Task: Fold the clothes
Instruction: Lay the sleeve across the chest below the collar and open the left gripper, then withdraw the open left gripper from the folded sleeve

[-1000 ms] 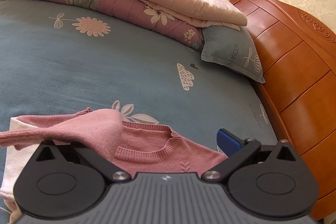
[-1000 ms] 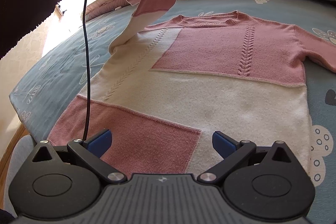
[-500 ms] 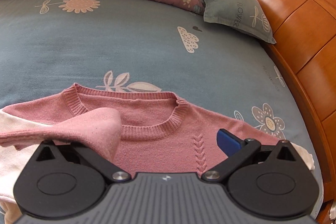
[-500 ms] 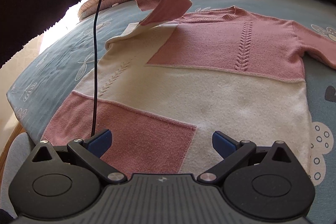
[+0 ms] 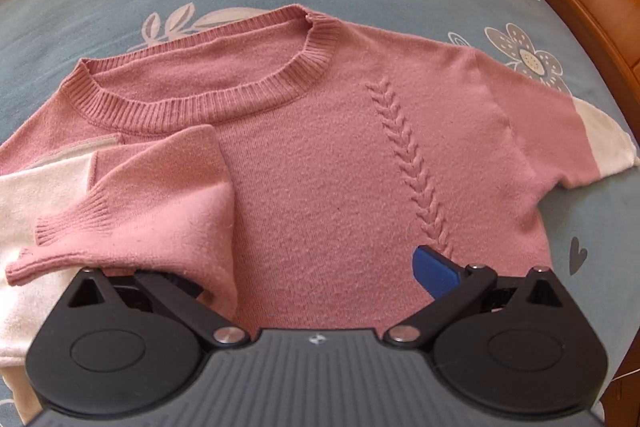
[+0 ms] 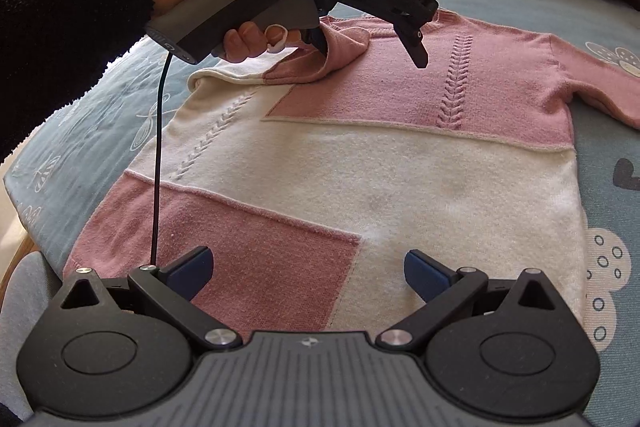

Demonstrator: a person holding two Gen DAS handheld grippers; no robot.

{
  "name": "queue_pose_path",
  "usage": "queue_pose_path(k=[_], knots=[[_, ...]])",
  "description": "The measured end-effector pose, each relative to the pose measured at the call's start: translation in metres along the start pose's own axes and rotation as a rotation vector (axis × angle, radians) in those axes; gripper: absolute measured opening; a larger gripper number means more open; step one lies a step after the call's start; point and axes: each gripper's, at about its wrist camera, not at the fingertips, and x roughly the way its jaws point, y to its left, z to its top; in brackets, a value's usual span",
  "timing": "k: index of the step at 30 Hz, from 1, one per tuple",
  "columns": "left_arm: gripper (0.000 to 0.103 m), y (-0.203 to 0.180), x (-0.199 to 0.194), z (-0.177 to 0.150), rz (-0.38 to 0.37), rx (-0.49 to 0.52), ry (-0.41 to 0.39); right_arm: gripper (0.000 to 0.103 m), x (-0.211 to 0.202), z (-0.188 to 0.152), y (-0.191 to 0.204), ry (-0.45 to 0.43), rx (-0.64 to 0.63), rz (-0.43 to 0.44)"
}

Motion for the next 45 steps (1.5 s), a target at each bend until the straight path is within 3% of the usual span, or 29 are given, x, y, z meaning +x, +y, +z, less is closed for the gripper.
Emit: queue_pose_path(k=[3, 11, 13, 17, 22, 27, 32, 37, 41, 45], knots=[[0.102, 0.016, -0.012, -0.011, -0.052, -0.056, -0.030, 0.103, 0.000, 0.000, 0.000, -0.001, -0.001, -0.002], [0.102, 0.061, -0.018, -0.008, -0.061, -0.303, -0.201, 0.103, 0.003, 0.000, 0.001, 0.005, -0.005, -0.008], [0.102, 0.054, -0.023, -0.003, -0.059, -0.281, -0.266, 0.103, 0.004, -0.001, 0.001, 0.007, -0.009, -0.012], [0.102, 0.024, -0.032, 0.009, -0.150, -0.186, -0.362, 0.103, 0.006, -0.002, 0.001, 0.008, -0.011, -0.012], [0.102, -0.009, -0.029, 0.013, -0.323, -0.097, -0.309, 0.103, 0.006, -0.002, -0.001, 0.007, -0.012, -0.010], [0.102, -0.018, -0.038, 0.005, -0.283, -0.005, -0.269, 0.103, 0.006, -0.003, -0.003, 0.003, -0.008, -0.002], [0.102, 0.025, -0.070, -0.017, -0.197, -0.037, -0.291, 0.103, 0.007, -0.004, -0.004, 0.000, -0.011, 0.000], [0.102, 0.099, -0.100, -0.047, -0.101, -0.190, -0.340, 0.103, 0.010, -0.005, -0.002, -0.006, -0.029, -0.011], [0.102, 0.149, -0.105, -0.072, -0.106, -0.300, -0.374, 0.103, 0.014, -0.006, 0.001, -0.016, -0.059, -0.034], [0.102, 0.179, -0.093, -0.077, -0.161, -0.347, -0.394, 0.103, 0.018, -0.008, 0.007, -0.026, -0.090, -0.070]])
